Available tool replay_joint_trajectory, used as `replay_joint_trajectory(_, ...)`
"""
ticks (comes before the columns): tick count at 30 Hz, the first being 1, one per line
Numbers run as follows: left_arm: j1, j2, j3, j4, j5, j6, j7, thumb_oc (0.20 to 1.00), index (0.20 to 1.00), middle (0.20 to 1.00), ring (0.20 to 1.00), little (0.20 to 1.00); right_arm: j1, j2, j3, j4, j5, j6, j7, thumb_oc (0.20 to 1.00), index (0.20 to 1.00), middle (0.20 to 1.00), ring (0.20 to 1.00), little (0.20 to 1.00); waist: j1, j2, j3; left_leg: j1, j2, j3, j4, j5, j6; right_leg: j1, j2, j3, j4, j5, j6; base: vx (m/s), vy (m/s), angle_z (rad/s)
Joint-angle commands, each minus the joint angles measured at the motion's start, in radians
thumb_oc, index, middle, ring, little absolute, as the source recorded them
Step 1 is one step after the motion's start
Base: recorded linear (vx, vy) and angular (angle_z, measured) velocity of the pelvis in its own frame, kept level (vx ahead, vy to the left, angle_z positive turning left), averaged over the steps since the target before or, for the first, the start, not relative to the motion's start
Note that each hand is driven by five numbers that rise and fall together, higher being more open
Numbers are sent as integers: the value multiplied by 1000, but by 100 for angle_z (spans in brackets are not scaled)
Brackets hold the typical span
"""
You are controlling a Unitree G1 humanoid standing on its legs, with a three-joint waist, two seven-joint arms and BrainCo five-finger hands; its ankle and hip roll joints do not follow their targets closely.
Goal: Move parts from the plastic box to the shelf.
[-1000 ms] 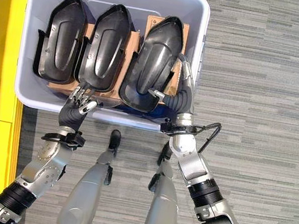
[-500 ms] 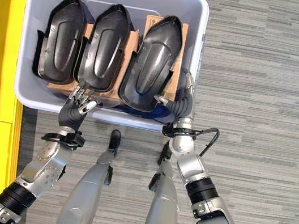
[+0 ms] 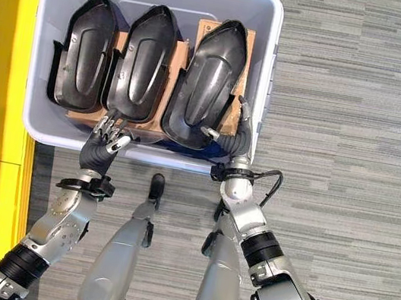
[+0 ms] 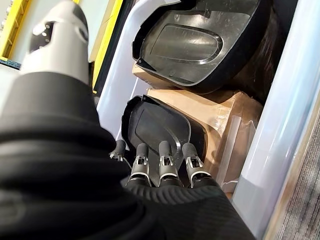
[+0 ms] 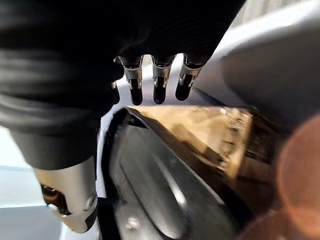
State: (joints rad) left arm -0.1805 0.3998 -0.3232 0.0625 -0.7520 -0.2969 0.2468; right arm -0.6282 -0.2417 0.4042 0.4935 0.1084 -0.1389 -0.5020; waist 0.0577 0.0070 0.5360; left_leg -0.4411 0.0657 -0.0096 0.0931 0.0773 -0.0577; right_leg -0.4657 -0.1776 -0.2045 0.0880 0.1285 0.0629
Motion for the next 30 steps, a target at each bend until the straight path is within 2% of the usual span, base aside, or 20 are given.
replay_joint_trajectory(1,18,9,3,-49,33,-54,5,1000,1000,1000,1000,1000,-28,21,7,-24,48,-53,10,1000,1000,1000,1000,1000,7,15,-25,-43,-12,5,81,-82,44,10,-54,21,81,-86,50,0,0,0)
replay_joint_trajectory(8,15,12,-9,-48,23,-53,0,1000,1000,1000,1000,1000,-66,55,1,85,151,-66,15,1000,1000,1000,1000,1000,18,25,-20,-44,-16,6,78,-77,44,9,-57,19,80,-81,49,-2,1,0)
replay_joint_trajectory(11,14,16,-9,-50,21,-55,0,1000,1000,1000,1000,1000,-82,42,14,106,85,-47,-9,1000,1000,1000,1000,1000,22,28,-17,-46,-17,7,80,-77,44,8,-57,19,81,-81,48,0,0,0)
replay_joint_trajectory(21,9,18,-17,-45,16,-55,1,1000,1000,1000,1000,1000,-100,46,-14,194,115,-44,-33,1000,1000,1000,1000,1000,23,34,-16,-46,-18,10,77,-77,45,5,-59,21,82,-79,49,0,0,0)
replay_joint_trajectory(30,4,11,-26,-37,19,-58,4,1000,1000,1000,1000,1000,-83,34,-1,137,81,-49,-40,1000,1000,1000,1000,1000,16,35,-16,-43,-17,12,74,-75,46,3,-59,22,83,-81,49,0,0,0)
